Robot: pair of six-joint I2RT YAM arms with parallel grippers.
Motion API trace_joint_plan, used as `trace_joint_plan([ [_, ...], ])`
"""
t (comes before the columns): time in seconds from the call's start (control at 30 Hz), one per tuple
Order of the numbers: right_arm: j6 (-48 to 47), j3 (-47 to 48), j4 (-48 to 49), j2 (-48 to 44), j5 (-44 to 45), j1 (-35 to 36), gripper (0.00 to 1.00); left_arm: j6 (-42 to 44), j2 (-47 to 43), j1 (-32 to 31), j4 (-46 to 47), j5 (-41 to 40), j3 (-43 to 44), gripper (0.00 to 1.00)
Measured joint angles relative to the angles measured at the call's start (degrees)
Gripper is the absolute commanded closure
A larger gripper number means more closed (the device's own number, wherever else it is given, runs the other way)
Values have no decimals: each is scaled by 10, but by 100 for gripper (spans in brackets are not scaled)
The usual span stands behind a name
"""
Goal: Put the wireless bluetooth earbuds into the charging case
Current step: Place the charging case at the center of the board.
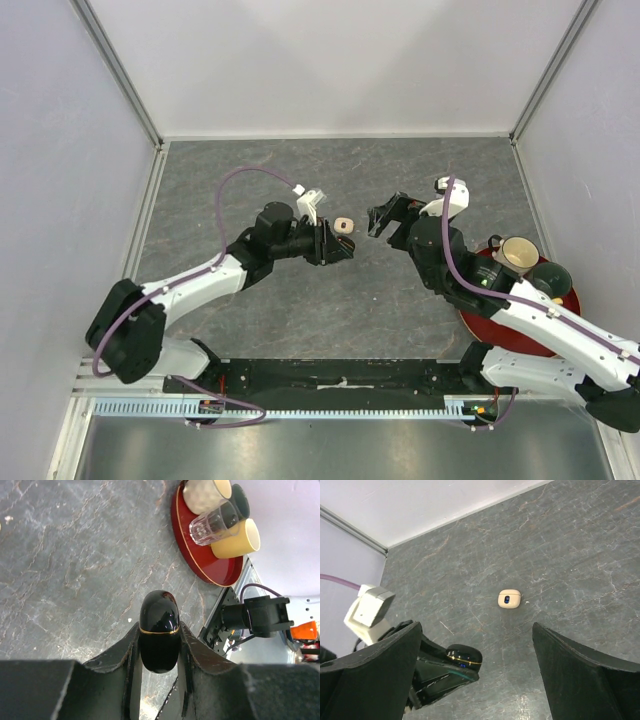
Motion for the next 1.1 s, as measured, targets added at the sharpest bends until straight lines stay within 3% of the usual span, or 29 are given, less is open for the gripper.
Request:
trace_joint_plan([
  [0.2, 0, 0, -9, -12, 4, -4, 2, -51, 81, 7, 5, -1, 23, 98],
  [0.4, -3, -1, -11, -27, 5, -10, 2, -132, 202, 20, 69, 20, 27, 95],
  [0.7, -8, -8, -14, -35, 5, -13, 2, -221, 310, 29, 165, 31, 27, 92],
  [1.0, -16, -8, -15, -35, 4, -17, 2, -283, 351, 49, 217, 23, 26, 76],
  [1.1, -17, -8, -16, -33, 3, -19, 2, -301, 362, 53, 224, 19, 23, 75],
])
